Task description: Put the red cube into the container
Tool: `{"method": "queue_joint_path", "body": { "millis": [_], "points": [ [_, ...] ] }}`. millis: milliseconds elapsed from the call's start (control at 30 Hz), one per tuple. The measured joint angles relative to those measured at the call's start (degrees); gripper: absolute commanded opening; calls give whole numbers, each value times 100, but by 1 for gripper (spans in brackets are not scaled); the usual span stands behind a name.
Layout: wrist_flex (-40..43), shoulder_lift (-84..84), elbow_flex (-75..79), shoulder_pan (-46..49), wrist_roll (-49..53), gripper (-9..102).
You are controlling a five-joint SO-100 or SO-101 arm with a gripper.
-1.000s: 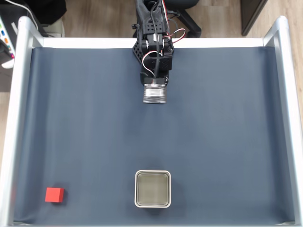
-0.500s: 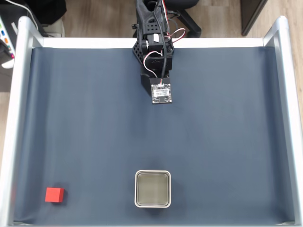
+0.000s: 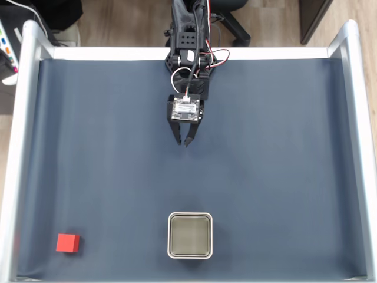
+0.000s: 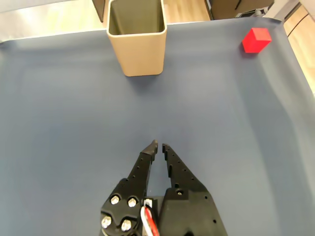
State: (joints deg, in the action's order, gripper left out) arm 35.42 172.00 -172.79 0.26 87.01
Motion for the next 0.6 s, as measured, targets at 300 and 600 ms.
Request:
{"method": "queue_joint_path", "body": {
  "millis": [300,600],
  "points": [
    [-35,-2347,2312,949,413,0],
    [-44,-4474,4386,1916,1011,0]
  ]
}}
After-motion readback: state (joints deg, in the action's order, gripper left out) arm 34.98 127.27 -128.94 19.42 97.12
